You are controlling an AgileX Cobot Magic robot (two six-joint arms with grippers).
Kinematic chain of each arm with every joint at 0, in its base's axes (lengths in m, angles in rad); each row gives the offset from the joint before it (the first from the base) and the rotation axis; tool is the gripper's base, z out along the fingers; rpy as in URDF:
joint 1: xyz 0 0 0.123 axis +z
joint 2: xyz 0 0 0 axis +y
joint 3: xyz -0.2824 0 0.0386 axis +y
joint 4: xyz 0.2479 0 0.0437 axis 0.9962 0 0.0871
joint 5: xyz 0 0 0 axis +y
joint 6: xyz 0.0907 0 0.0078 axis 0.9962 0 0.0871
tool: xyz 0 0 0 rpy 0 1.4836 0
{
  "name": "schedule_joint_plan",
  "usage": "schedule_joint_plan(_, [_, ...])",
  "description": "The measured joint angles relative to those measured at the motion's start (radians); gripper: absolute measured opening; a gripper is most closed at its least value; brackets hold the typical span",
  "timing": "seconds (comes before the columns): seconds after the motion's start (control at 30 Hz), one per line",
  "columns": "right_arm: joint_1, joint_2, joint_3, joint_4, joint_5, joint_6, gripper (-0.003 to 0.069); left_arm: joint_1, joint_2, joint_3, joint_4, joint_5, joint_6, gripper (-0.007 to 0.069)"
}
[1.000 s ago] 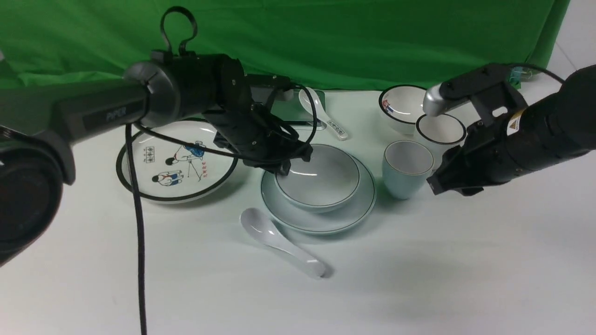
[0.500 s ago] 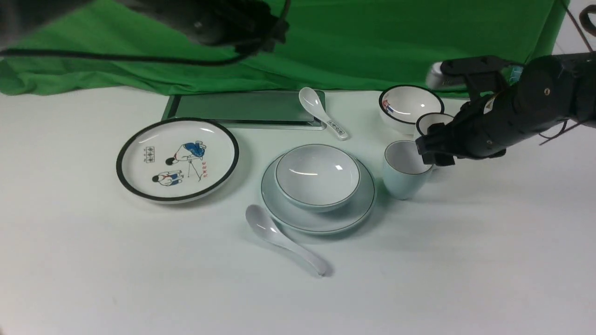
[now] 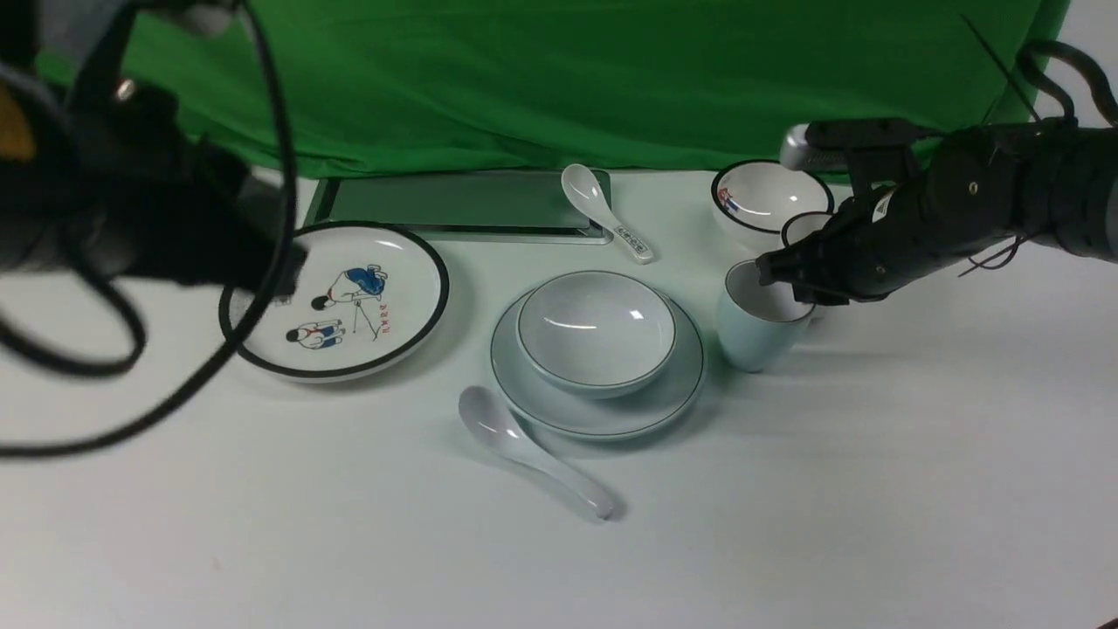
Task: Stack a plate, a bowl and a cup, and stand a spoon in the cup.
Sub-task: Use the right arm to grab a blue teacup, then use the right arm to put the blue teacup into the blue rice bowl in the middle
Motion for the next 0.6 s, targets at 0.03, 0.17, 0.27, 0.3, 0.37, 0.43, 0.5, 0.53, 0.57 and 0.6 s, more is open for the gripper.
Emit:
schedule_joint_plan(0.03, [0.0,-0.002,-0.002,0.0,0.008,-0.011,0.0064,0.0,-0.03,0.022,0.01,0.01,0.0,0.0041])
schedule_joint_plan(0.17, [0.0,-0.035,-0.032,0.0,0.123,-0.069,0.0064,0.0,-0.163,0.168,0.056,0.045,-0.017,0.0041])
schedule_joint_plan(0.27, [0.005,-0.066,-0.081,0.0,0.193,-0.086,0.0064,0.0,-0.228,0.247,0.079,0.03,-0.027,0.0041])
schedule_joint_plan(0.3, [0.018,-0.081,-0.133,0.0,0.245,-0.114,0.0064,0.0,-0.271,0.316,0.092,-0.025,-0.03,0.0041])
schedule_joint_plan(0.37, [0.058,-0.083,-0.22,-0.001,0.3,-0.147,0.0064,0.0,-0.304,0.402,0.108,-0.144,-0.035,0.0041])
schedule_joint_plan(0.43, [0.11,-0.069,-0.271,-0.001,0.315,-0.162,0.0064,0.0,-0.312,0.482,0.115,-0.278,-0.056,0.0041])
schedule_joint_plan(0.5, [0.171,-0.032,-0.327,0.001,0.32,-0.169,0.0064,0.0,-0.312,0.518,0.114,-0.334,-0.083,0.0041])
schedule_joint_plan(0.53, [0.177,-0.027,-0.332,0.002,0.32,-0.169,0.0064,0.0,-0.312,0.52,0.113,-0.337,-0.085,0.0041])
schedule_joint_plan(0.57, [0.215,0.02,-0.371,0.003,0.321,-0.17,0.0064,0.0,-0.312,0.522,0.107,-0.341,-0.096,0.0041])
schedule_joint_plan(0.6, [0.224,0.026,-0.376,0.003,0.321,-0.17,0.0064,0.0,-0.312,0.522,0.107,-0.341,-0.096,0.0041])
